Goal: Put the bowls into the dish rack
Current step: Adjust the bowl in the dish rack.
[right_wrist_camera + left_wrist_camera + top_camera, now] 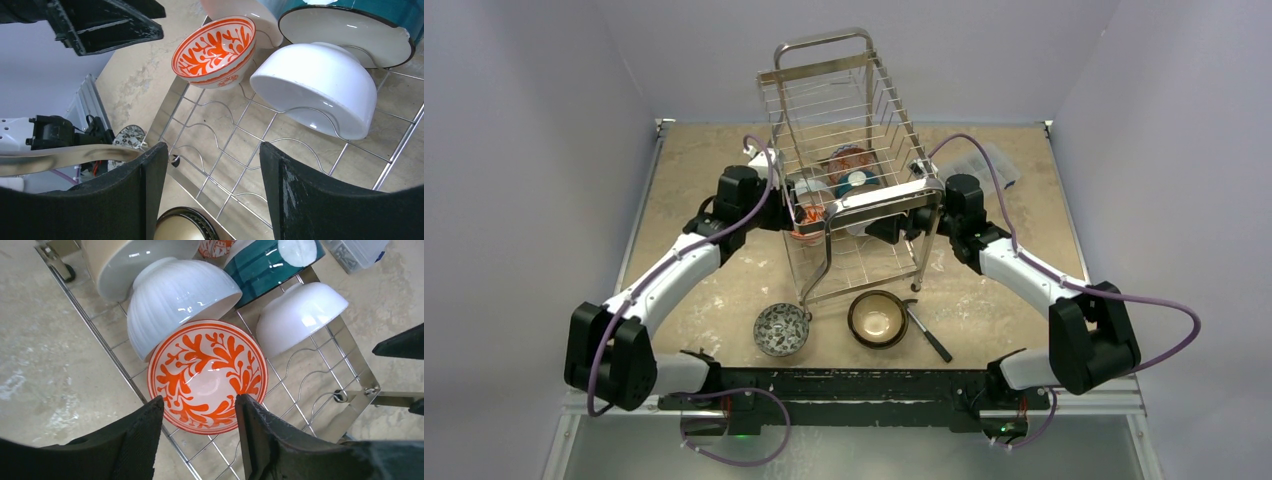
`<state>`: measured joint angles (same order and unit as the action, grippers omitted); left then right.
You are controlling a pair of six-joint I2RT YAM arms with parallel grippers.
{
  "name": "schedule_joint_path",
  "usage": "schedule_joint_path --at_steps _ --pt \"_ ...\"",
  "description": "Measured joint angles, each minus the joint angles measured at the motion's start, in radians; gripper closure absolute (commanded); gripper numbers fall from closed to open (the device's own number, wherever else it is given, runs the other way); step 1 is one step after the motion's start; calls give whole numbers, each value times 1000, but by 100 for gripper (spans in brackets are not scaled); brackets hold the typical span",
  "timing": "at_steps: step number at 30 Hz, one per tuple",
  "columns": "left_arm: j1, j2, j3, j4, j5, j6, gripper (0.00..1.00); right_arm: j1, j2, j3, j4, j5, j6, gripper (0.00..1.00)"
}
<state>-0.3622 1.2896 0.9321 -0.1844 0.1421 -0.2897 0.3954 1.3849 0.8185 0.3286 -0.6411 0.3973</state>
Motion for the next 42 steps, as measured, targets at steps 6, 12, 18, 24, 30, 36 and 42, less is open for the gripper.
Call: schedule_joint_path --at_steps 6,12,18,24,30,36,42 --pt "42 123 9 8 89 -122 68 -2 0 0 -4 -4 -6 30" --pt "49 154 -47 69 207 -183 79 -2 0 0 -16 -4 -14 30" --pt "30 121 -96 89 272 -187 82 -3 0 0 -27 -4 -19 30" --pt "-24 71 -99 89 333 -160 81 -3 2 0 -29 -4 -22 30" --pt "-48 64 -98 61 375 -127 74 -3 3 0 -29 -4 -22 30" --pt "-37 19 -88 24 302 -120 57 -3 3 0 -32 -4 -22 30" --pt "-8 -16 -66 42 251 -112 53 -3 3 0 -32 -4 -22 30"
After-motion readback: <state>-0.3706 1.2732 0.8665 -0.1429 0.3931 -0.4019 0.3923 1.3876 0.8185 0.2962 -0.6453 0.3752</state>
